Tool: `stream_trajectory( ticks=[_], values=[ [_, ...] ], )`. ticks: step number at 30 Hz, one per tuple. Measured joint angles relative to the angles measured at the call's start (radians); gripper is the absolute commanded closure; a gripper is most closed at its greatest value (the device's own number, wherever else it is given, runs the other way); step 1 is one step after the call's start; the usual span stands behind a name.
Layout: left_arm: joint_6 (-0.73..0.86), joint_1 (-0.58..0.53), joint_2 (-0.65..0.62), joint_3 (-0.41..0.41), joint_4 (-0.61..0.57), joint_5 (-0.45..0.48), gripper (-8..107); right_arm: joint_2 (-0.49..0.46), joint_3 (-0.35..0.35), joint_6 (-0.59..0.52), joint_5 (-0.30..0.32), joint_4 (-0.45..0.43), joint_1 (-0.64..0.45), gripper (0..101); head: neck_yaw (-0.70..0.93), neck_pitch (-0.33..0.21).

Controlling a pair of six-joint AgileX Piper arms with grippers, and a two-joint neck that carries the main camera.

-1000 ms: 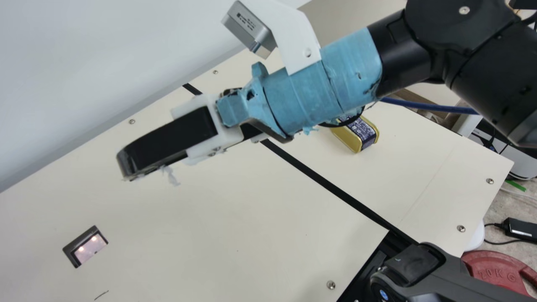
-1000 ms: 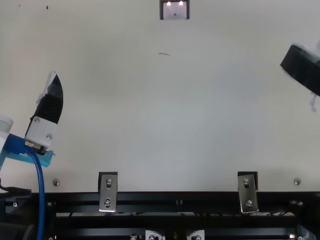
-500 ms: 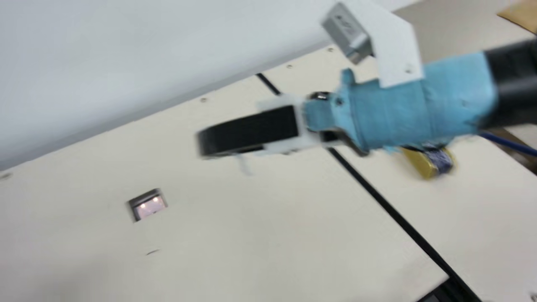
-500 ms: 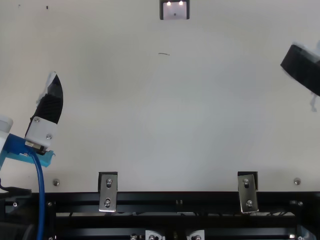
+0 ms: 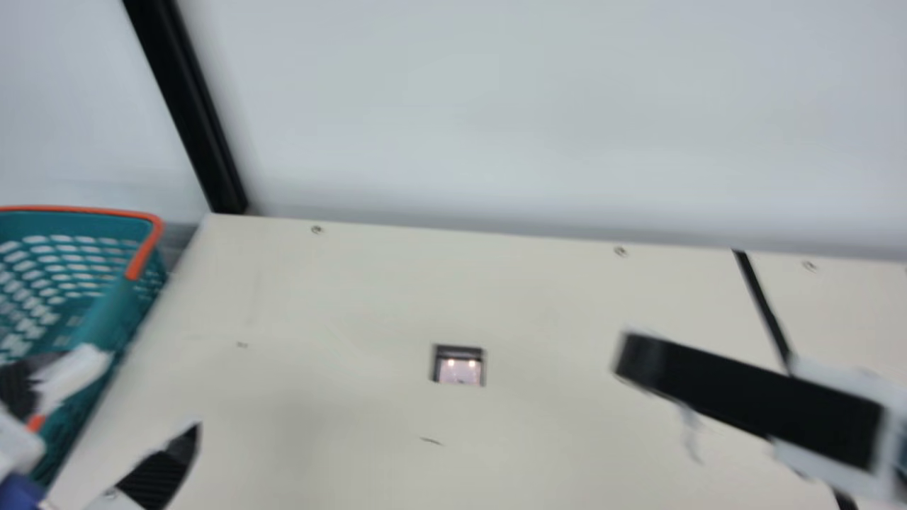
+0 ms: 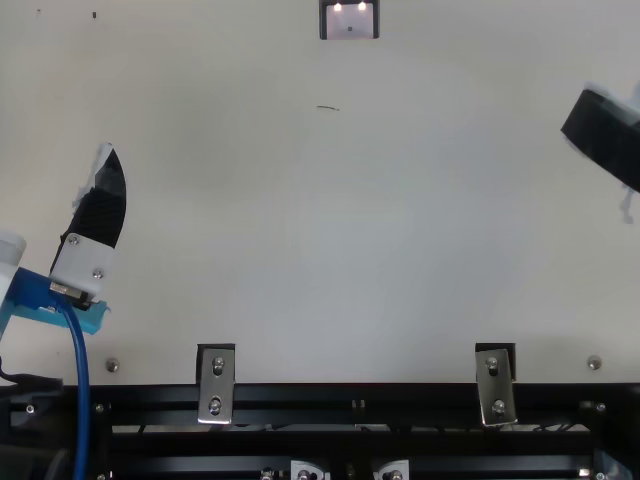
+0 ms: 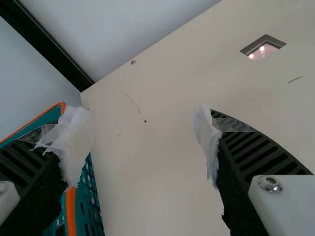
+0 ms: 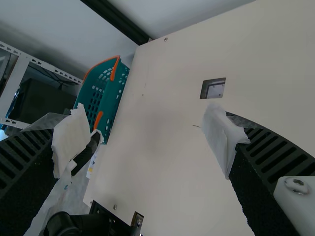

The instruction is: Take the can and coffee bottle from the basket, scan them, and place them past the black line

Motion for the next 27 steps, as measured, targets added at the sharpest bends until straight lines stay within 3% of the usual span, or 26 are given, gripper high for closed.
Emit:
stream_trajectory(
  ticks=[15, 27],
  values=[
    [0.0, 0.0, 0.0, 0.0, 0.0, 0.0, 9, 0.0, 0.0, 0.0, 0.0, 0.0, 0.0, 0, 0.43, -0.026],
    [-0.005, -0.005, 0.0, 0.0, 0.005, -0.003, 9, 0.0, 0.0, 0.0, 0.0, 0.0, 0.0, 0, 0.44, -0.026]
  ],
)
